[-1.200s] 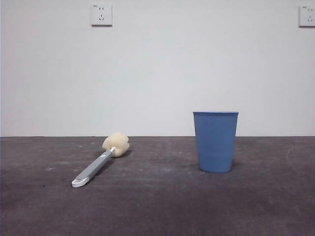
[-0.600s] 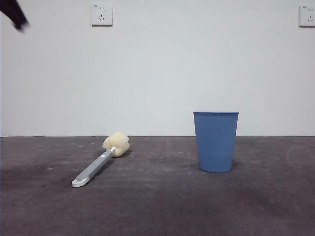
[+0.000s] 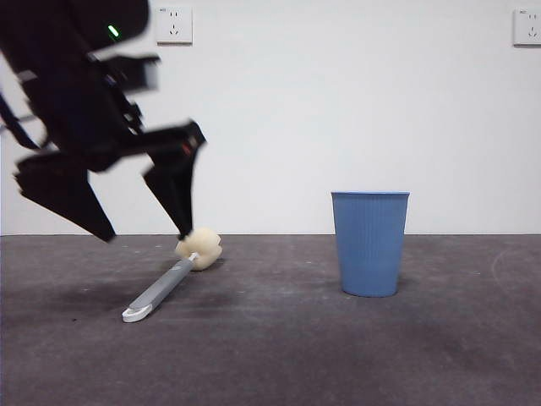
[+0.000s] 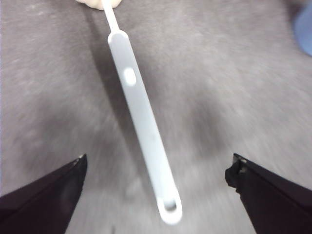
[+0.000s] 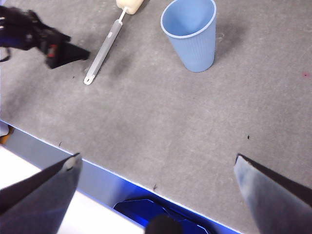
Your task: Pick up the cup brush,pick up the cup,insert the brush into the cup,clean the cup,put the cup brush back,put the cup back to the fixed position on the table
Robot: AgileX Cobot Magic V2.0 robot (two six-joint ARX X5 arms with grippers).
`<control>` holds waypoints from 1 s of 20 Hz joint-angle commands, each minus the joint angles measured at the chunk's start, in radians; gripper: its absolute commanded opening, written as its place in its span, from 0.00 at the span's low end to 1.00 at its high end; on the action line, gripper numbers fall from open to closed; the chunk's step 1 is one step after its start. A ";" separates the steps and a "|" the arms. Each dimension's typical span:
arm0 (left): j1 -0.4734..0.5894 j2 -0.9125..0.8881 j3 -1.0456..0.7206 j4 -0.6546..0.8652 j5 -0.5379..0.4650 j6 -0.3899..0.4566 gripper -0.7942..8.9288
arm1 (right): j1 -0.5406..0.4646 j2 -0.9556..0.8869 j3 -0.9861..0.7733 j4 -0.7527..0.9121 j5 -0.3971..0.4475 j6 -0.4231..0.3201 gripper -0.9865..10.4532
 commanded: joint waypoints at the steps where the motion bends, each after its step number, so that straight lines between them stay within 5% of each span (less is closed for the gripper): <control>1: -0.003 0.101 0.037 0.005 -0.015 -0.017 0.59 | 0.001 0.000 0.003 0.004 0.000 0.015 0.64; 9: -0.007 0.219 0.047 0.015 -0.053 -0.066 0.58 | 0.001 0.000 0.003 0.004 0.000 0.015 0.64; 12: -0.007 0.220 0.047 -0.012 -0.033 -0.065 0.26 | 0.001 0.000 0.003 0.004 0.000 0.015 0.63; 14: -0.009 0.220 0.047 -0.030 -0.018 -0.065 0.14 | 0.001 0.000 0.003 0.004 0.000 0.015 0.63; 20: -0.027 0.213 0.047 -0.047 0.020 -0.065 0.07 | 0.001 0.000 0.003 0.003 0.000 0.037 0.63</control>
